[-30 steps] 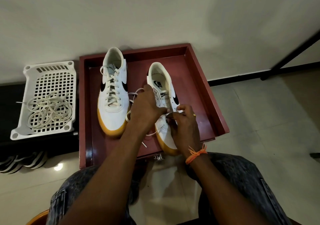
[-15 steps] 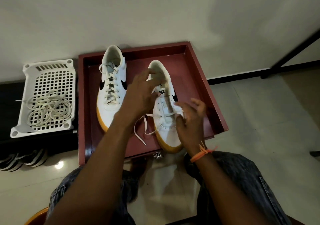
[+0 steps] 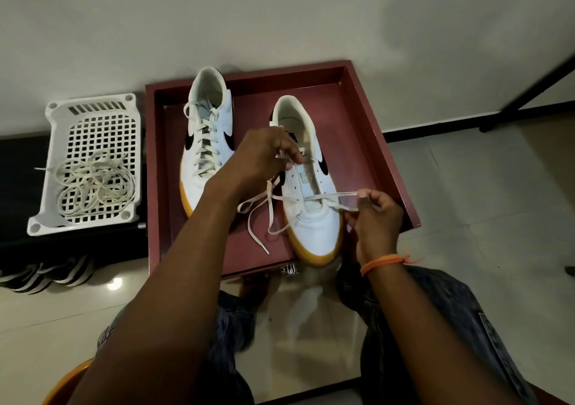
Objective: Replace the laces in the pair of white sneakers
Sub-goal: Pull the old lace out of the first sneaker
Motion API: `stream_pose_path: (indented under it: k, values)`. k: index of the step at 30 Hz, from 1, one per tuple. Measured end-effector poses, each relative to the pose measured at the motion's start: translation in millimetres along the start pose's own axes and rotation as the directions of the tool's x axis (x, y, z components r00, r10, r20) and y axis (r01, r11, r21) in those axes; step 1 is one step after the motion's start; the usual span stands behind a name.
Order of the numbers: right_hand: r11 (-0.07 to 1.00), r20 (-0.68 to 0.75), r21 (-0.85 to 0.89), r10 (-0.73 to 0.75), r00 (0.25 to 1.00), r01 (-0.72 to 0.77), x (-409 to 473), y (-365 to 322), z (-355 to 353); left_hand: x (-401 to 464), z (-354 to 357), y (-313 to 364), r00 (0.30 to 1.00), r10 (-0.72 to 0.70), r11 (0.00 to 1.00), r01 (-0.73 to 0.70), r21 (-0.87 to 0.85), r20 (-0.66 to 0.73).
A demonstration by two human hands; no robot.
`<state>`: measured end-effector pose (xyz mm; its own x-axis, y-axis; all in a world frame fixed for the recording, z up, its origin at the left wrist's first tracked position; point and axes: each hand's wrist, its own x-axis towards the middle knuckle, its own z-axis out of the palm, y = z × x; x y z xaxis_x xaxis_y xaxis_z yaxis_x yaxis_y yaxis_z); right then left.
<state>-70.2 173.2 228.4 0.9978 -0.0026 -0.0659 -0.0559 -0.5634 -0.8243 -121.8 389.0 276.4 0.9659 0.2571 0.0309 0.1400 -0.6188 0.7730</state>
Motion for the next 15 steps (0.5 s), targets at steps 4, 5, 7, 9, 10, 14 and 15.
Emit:
stream_pose_path:
  k: [4, 5, 7, 9, 10, 14, 15]
  values:
    - [0.878, 0.155, -0.106, -0.449, 0.880, 0.466, -14.2, -17.9, 2.3, -1.5, -2.8, -0.2, 0.999, -0.053, 0.982, 0.050, -0.183, -0.012]
    - [0.815, 0.228, -0.156, -0.520, 0.823, 0.558, -17.7, -18.5, 5.4, -1.0, -2.8, -1.9, 0.999, -0.051, 0.982, 0.049, -0.180, -0.005]
    - [0.743, 0.314, -0.225, -0.557, 0.769, 0.631, -23.4, -16.0, 13.4, 0.4, -2.3, -4.8, 0.999, -0.048, 0.986, 0.048, -0.158, 0.002]
    - [0.784, 0.316, -0.217, -0.508, 0.801, 0.582, -25.2, -16.4, 18.4, 1.5, -2.4, -7.8, 0.999, -0.053, 0.987, 0.052, -0.153, -0.003]
    - [0.800, 0.297, -0.190, -0.506, 0.810, 0.569, -24.6, -17.2, 19.5, 1.4, -2.3, -8.8, 0.998, -0.055, 0.986, 0.054, -0.157, -0.008]
    - [0.916, 0.093, -0.080, -0.385, 0.918, 0.393, -14.8, -17.0, 10.7, -0.2, -3.6, -8.1, 0.998, -0.063, 0.986, 0.059, -0.157, -0.026]
    - [0.957, 0.018, -0.055, -0.285, 0.958, 0.285, -6.3, -10.5, 7.2, -0.4, -4.0, -7.8, 0.997, -0.067, 0.986, 0.062, -0.154, -0.029]
